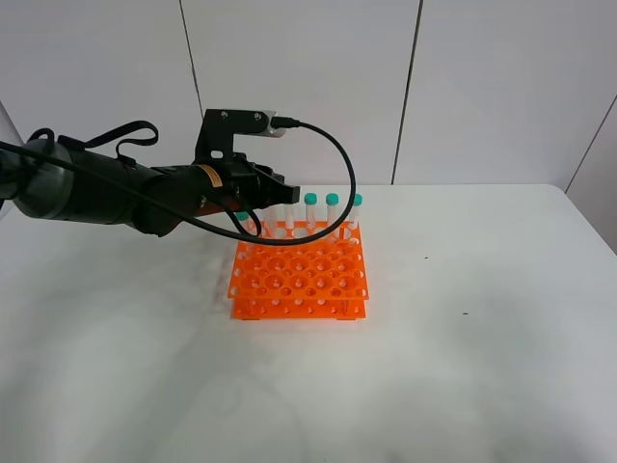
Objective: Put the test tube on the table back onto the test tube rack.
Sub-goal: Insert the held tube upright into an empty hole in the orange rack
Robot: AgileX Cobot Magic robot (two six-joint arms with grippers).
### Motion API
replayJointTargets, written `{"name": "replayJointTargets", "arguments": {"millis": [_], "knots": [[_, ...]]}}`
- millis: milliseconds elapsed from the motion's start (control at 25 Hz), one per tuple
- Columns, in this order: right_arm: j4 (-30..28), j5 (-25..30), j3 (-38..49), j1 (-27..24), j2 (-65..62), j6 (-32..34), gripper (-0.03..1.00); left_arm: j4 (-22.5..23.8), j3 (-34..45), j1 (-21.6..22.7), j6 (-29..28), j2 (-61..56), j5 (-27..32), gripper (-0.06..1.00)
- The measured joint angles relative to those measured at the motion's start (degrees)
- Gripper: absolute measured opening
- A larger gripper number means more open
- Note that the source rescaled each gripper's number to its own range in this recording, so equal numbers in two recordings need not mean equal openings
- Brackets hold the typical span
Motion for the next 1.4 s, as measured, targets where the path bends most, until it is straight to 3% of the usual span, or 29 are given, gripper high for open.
{"name": "replayJointTargets", "arguments": {"millis": [1400], "knots": [[0.0,0.0,0.0,0.0,0.0,0.0,1.0,0.0,-0.06,1.88,-1.65,6.9,-2.2,0.0]]}}
